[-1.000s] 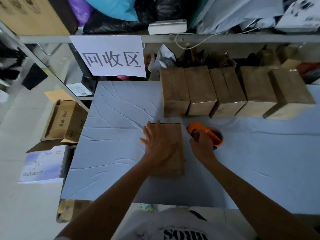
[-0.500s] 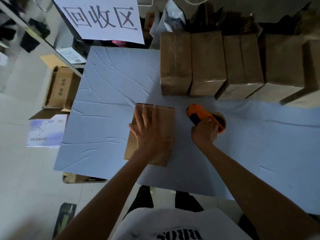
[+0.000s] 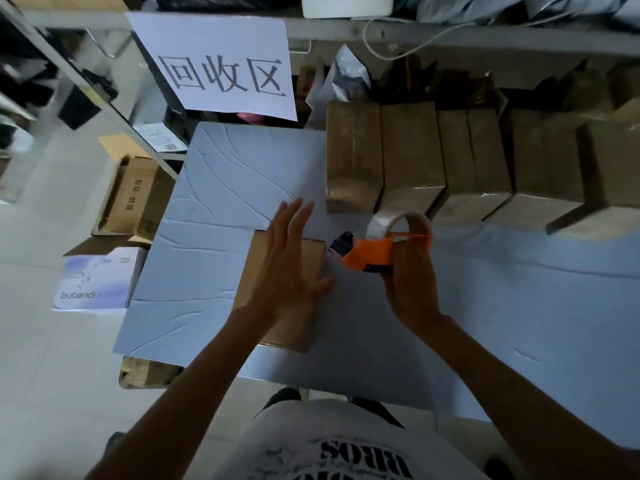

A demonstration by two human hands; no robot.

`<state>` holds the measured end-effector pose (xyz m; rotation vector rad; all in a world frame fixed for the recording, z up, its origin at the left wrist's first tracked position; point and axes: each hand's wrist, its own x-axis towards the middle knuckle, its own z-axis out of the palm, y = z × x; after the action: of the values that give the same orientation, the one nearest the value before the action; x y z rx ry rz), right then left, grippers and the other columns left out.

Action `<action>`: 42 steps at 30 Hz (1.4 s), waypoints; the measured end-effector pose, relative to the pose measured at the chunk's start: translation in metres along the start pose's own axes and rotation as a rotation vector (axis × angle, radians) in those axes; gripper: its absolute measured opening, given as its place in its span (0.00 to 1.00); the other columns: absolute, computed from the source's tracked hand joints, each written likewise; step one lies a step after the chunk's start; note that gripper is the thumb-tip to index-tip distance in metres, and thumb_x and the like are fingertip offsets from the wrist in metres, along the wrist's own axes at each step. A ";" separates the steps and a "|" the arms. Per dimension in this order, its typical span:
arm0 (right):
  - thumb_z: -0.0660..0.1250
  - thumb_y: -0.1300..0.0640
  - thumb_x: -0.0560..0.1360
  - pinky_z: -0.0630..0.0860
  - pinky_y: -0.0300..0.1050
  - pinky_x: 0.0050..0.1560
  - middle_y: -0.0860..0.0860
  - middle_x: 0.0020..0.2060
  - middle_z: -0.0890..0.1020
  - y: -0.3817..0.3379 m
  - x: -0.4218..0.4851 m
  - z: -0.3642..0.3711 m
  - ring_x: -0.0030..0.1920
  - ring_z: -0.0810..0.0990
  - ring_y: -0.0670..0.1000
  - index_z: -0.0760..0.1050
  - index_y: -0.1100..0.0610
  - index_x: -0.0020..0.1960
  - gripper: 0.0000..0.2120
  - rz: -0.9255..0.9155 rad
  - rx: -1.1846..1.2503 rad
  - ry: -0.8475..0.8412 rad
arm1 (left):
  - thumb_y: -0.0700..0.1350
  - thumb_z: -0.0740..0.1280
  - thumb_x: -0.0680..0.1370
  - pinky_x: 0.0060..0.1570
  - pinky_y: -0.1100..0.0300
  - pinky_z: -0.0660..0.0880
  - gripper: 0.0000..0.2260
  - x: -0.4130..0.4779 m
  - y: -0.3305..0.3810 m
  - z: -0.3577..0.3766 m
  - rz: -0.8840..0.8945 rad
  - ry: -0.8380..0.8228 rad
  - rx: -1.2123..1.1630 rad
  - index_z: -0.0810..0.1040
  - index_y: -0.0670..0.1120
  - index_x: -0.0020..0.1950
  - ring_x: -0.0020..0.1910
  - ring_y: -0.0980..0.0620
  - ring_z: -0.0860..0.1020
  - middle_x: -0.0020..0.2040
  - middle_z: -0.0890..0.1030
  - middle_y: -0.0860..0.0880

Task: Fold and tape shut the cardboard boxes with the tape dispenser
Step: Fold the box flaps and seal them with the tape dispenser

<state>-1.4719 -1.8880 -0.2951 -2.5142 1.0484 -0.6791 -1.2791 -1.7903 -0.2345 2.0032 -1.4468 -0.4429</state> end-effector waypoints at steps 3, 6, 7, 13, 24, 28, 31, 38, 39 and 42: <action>0.76 0.67 0.66 0.80 0.56 0.46 0.66 0.50 0.78 -0.006 0.007 -0.007 0.48 0.80 0.65 0.65 0.60 0.56 0.25 -0.072 -0.010 0.025 | 0.47 0.76 0.69 0.72 0.59 0.58 0.36 -0.004 0.017 -0.009 0.139 -0.126 0.006 0.62 0.50 0.73 0.73 0.52 0.61 0.74 0.64 0.49; 0.77 0.68 0.63 0.80 0.54 0.44 0.64 0.48 0.79 -0.014 0.013 -0.013 0.46 0.80 0.64 0.66 0.61 0.55 0.28 -0.081 -0.012 0.039 | 0.44 0.72 0.73 0.64 0.61 0.66 0.25 -0.010 0.021 -0.017 0.161 -0.163 0.044 0.71 0.48 0.69 0.64 0.49 0.73 0.67 0.74 0.48; 0.77 0.69 0.62 0.80 0.54 0.43 0.64 0.47 0.79 -0.015 0.014 -0.015 0.46 0.81 0.63 0.67 0.61 0.56 0.28 -0.086 -0.020 0.036 | 0.44 0.71 0.74 0.63 0.62 0.68 0.22 -0.010 0.022 -0.019 0.161 -0.147 0.050 0.72 0.48 0.68 0.62 0.49 0.75 0.66 0.75 0.48; 0.76 0.64 0.67 0.80 0.56 0.48 0.63 0.53 0.79 -0.014 0.015 -0.019 0.51 0.80 0.63 0.74 0.68 0.57 0.22 -0.072 0.042 -0.114 | 0.43 0.63 0.80 0.59 0.60 0.72 0.13 0.000 0.022 -0.035 0.195 -0.239 0.017 0.77 0.44 0.64 0.57 0.49 0.78 0.59 0.80 0.45; 0.71 0.48 0.70 0.72 0.30 0.37 0.43 0.45 0.78 -0.018 0.020 -0.029 0.41 0.79 0.41 0.66 0.53 0.63 0.26 0.096 0.387 -0.358 | 0.39 0.68 0.76 0.55 0.58 0.75 0.05 0.043 -0.010 -0.034 -0.112 -0.370 -0.179 0.83 0.44 0.49 0.52 0.45 0.81 0.45 0.83 0.48; 0.78 0.44 0.62 0.73 0.30 0.38 0.41 0.42 0.78 -0.019 0.024 -0.031 0.39 0.78 0.39 0.71 0.51 0.58 0.29 0.069 0.235 -0.292 | 0.38 0.68 0.75 0.59 0.46 0.75 0.08 0.052 -0.011 -0.028 -0.301 -0.473 -0.113 0.82 0.48 0.50 0.51 0.47 0.81 0.47 0.83 0.48; 0.78 0.44 0.62 0.75 0.33 0.39 0.45 0.42 0.81 -0.018 0.029 -0.033 0.39 0.79 0.42 0.74 0.53 0.55 0.26 0.001 0.189 -0.240 | 0.34 0.66 0.76 0.52 0.56 0.78 0.06 0.049 -0.008 -0.023 -0.341 -0.409 -0.252 0.82 0.38 0.51 0.41 0.49 0.80 0.49 0.82 0.37; 0.78 0.45 0.61 0.80 0.42 0.39 0.47 0.42 0.82 -0.010 0.041 -0.038 0.40 0.81 0.45 0.76 0.54 0.54 0.25 -0.088 0.161 -0.235 | 0.33 0.70 0.74 0.44 0.60 0.80 0.07 0.055 -0.005 -0.017 -0.722 -0.386 -0.459 0.81 0.44 0.47 0.48 0.46 0.82 0.46 0.81 0.44; 0.78 0.45 0.61 0.80 0.42 0.39 0.47 0.41 0.82 -0.009 0.043 -0.038 0.40 0.81 0.45 0.76 0.54 0.54 0.25 -0.091 0.164 -0.244 | 0.33 0.69 0.74 0.42 0.61 0.80 0.08 0.055 -0.005 -0.015 -0.725 -0.389 -0.458 0.80 0.45 0.47 0.48 0.47 0.82 0.46 0.80 0.45; 0.78 0.45 0.61 0.79 0.40 0.37 0.47 0.40 0.82 -0.006 0.048 -0.037 0.38 0.80 0.45 0.76 0.54 0.53 0.25 -0.103 0.180 -0.266 | 0.32 0.67 0.75 0.42 0.61 0.80 0.08 0.055 -0.005 -0.011 -0.680 -0.363 -0.415 0.79 0.44 0.45 0.45 0.49 0.81 0.42 0.80 0.45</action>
<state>-1.4597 -1.9235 -0.2473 -2.4301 0.7351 -0.4286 -1.2502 -1.8371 -0.2255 2.0774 -0.7166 -1.3329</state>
